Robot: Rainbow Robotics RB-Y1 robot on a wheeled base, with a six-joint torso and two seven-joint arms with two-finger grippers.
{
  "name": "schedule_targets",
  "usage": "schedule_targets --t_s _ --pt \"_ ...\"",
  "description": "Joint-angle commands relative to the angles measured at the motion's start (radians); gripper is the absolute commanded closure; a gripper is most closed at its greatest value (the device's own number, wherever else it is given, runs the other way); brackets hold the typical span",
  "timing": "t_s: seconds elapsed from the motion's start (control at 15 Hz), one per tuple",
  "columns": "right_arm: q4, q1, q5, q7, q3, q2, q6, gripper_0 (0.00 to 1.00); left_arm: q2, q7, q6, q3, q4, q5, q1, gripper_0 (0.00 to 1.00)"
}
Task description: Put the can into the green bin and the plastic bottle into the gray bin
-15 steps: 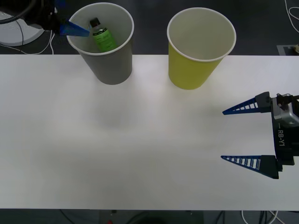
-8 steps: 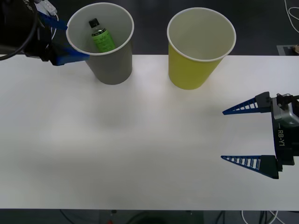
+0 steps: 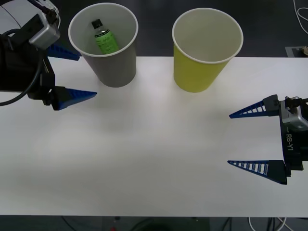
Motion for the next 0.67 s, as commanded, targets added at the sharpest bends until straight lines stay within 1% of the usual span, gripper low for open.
schedule_targets --t_s 0.07,0.2,0.27,0.47,0.67 --pt "0.000 0.000 0.000 0.000 0.000 0.000 0.000 0.00 0.003 -0.118 0.000 0.086 -0.039 0.090 0.120 0.00" --pt "0.000 0.000 0.000 0.000 0.000 0.000 0.000 0.00 0.003 -0.224 0.000 0.141 -0.034 0.193 0.195 0.00" --pt "0.000 0.000 0.000 0.000 0.000 0.000 0.000 0.00 0.003 -0.277 0.000 0.161 -0.031 0.228 0.223 0.00" --pt "0.000 0.000 0.000 0.000 0.000 0.000 0.000 0.00 0.001 -0.440 -0.008 0.181 0.001 0.335 0.285 0.00" --pt "0.000 0.000 0.000 0.000 0.000 0.000 0.000 0.00 0.003 -0.556 -0.115 0.221 0.055 0.415 0.290 0.00"
